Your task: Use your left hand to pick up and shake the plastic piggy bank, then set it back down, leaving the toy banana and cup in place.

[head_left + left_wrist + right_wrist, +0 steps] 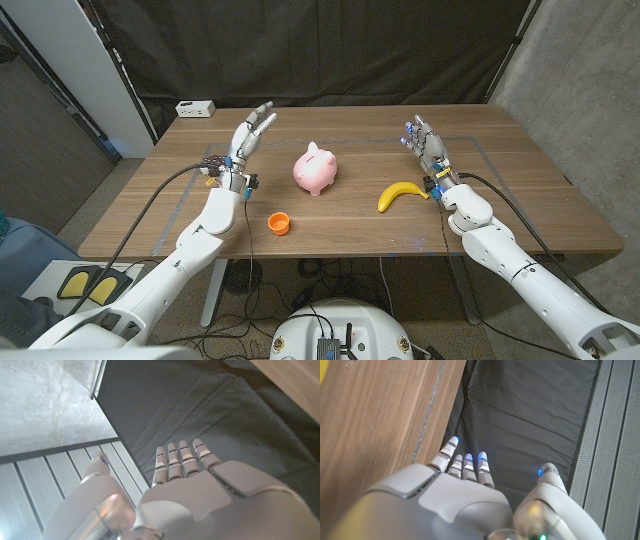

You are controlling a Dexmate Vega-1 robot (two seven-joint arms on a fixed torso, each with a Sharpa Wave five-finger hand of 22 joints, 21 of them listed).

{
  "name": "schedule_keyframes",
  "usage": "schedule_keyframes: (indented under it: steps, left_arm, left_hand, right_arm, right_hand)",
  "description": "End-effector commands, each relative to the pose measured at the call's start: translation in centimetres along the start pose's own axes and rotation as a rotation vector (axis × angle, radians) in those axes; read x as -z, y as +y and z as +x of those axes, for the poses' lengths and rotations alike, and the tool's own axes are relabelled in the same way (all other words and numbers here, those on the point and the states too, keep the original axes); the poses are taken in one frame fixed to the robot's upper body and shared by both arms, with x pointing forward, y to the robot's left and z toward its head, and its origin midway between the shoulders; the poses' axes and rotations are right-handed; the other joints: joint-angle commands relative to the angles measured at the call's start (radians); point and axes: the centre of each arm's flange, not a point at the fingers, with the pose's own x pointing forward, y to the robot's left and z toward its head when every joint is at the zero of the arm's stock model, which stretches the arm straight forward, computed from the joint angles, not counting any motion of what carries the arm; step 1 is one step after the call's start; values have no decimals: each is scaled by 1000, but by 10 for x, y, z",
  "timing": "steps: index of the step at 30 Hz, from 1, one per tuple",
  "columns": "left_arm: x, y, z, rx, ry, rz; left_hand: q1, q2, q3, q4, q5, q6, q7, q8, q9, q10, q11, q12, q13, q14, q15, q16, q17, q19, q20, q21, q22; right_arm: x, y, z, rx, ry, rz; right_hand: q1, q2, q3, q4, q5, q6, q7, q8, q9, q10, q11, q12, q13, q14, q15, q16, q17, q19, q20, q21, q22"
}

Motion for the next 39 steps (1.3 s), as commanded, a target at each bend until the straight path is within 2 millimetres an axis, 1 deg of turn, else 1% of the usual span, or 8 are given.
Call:
schedule_keyframes:
  steps: [1, 5, 11, 14, 26, 32, 37, 39]
  left_arm:
    - [-27, -6, -3, -6, -153, 255]
    - [-31, -9, -5, -17, -169, 343]
    - [-43, -13, -5, 18, -185, 484]
    - [-53, -16, -1, 73, -182, 556]
    - [-76, -24, 13, 192, -149, 696]
    - [-83, -27, 22, 271, -112, 774]
    - [-85, -32, 30, 360, -69, 827]
    - [-86, -33, 33, 400, -52, 849]
  left_hand:
    - [32, -3, 14, -7, -4, 19, -6, -6, 4, 17, -9, -3, 4, 31, -7, 1, 1, 43, 16, 8, 4]
    - [45, -8, 18, -8, -6, 35, -15, -7, 4, 33, -16, -2, 4, 43, -13, -2, 1, 68, 39, 12, 5]
    - [53, -13, 21, -8, -6, 32, -25, -12, 4, 27, -27, -8, 5, 44, -15, -7, 1, 53, 60, 2, 5]
    - [57, -20, 20, -6, -7, 22, -32, -20, 5, 19, -32, -14, 6, 41, -12, -11, 2, 43, 80, -5, 7]
    - [55, -35, 15, -4, -9, 20, -48, -23, 6, 12, -36, -19, 8, 46, -13, -12, 3, 47, 87, -7, 8]
    - [60, -59, 9, -7, -10, -12, -58, -35, 7, -7, -42, -29, 11, 34, -10, -19, 4, 62, 89, -5, 11]
    - [74, -94, 2, -7, -11, -69, -70, -47, 8, -48, -36, -45, 17, 10, 28, -26, 6, 104, 90, 4, 14]
    - [77, -108, -2, -7, -12, -86, -73, -48, 8, -69, -34, -52, 20, 1, 33, -28, 7, 117, 90, 6, 14]
  right_arm:
    - [0, -1, -3, 7, 1, -5]
    - [2, -1, -4, 11, 8, -1]
    - [3, -1, -8, 11, 12, -1]
    - [3, -1, -11, 12, 9, 0]
    - [6, -4, -22, 28, 13, 8]
    - [6, -7, -27, 41, 14, 11]
    - [6, -9, -29, 45, 17, 5]
    - [6, -9, -29, 50, 20, 9]
  right_hand:
    - [11, 3, 0, -6, -3, 5, 6, -1, 4, -1, 3, 0, 3, -3, 9, 3, 2, -2, 6, 4, 4]
    - [12, 3, 0, -6, -3, 6, 7, -1, 4, -1, 4, 0, 3, -3, 11, 3, 2, -3, 7, 4, 4]
    - [12, 4, -1, -6, -3, 7, 10, -2, 3, -2, 7, 0, 3, -5, 11, 2, 2, -5, 8, 3, 4]
    - [12, 4, -1, -6, -3, 8, 18, -2, 3, 0, 7, 1, 3, -4, 12, 2, 3, -5, 8, 3, 4]
    - [13, 5, -2, -6, -4, 11, 22, -2, 3, 1, 9, 1, 3, -3, 14, 3, 3, -4, 9, 4, 4]
    - [13, 6, -2, -6, -4, 11, 22, -2, 3, 2, 9, 2, 3, -2, 14, 3, 3, -4, 9, 4, 4]
    - [14, 7, -3, -6, -4, 11, 21, -3, 3, 3, 10, 2, 3, 0, 14, 4, 3, -4, 10, 4, 4]
    - [14, 7, -3, -6, -4, 11, 21, -3, 3, 3, 9, 2, 4, 0, 13, 4, 3, -4, 10, 5, 4]
